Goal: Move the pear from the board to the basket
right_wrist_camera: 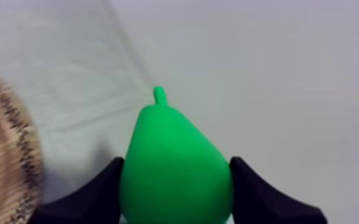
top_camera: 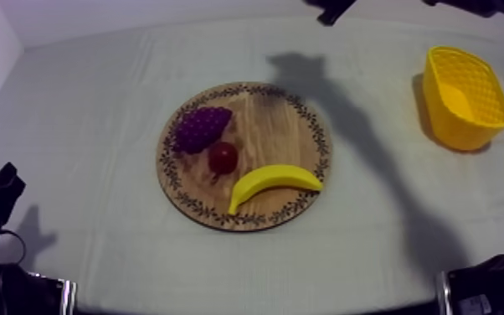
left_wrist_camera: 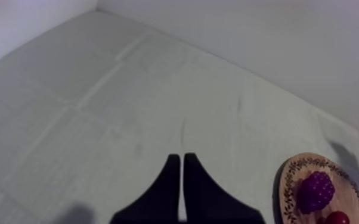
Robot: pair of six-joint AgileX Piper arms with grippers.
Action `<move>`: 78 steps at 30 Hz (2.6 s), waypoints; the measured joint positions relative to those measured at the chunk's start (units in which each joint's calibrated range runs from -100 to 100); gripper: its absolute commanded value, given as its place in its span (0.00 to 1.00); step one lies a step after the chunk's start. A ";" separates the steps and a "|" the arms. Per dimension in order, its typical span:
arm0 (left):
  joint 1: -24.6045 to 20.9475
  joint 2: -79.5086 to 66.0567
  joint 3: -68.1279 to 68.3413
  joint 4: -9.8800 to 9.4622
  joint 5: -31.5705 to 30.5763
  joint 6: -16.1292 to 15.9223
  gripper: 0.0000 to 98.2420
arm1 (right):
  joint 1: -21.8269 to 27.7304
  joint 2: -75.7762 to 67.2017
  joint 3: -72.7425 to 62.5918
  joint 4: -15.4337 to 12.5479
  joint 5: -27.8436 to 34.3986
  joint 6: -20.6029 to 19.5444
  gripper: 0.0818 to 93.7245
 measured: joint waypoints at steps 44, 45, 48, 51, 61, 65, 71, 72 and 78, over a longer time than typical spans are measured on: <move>0.00 0.00 0.00 0.00 0.00 0.00 0.00 | 22.61 -14.83 23.69 29.51 17.46 -42.46 0.32; 0.00 0.00 0.00 0.00 0.00 0.00 0.00 | 22.53 -14.67 23.97 30.32 17.46 -43.84 0.32; 0.00 0.00 0.00 0.00 0.00 0.00 0.00 | 22.42 -14.33 25.05 32.78 17.67 -47.13 0.32; 0.00 0.00 0.00 0.00 0.00 0.00 0.00 | 22.37 -13.78 25.87 33.71 17.98 -49.30 0.32; 0.00 0.00 0.00 0.00 0.00 0.00 0.00 | 22.01 -12.05 27.80 35.60 17.28 -51.42 0.32; 0.00 0.00 0.00 0.00 0.00 0.00 0.00 | 22.25 -11.32 28.60 36.65 16.93 -52.67 0.32; 0.00 0.00 0.00 0.00 0.00 0.00 0.00 | 23.03 -10.73 29.57 37.88 16.55 -53.92 0.32; 0.00 0.00 0.00 0.00 0.00 0.00 0.00 | 23.16 -10.67 29.73 37.97 16.33 -54.14 0.32; 0.00 0.00 0.00 0.00 0.00 0.00 0.00 | 23.17 -10.05 30.56 38.76 15.67 -54.54 0.43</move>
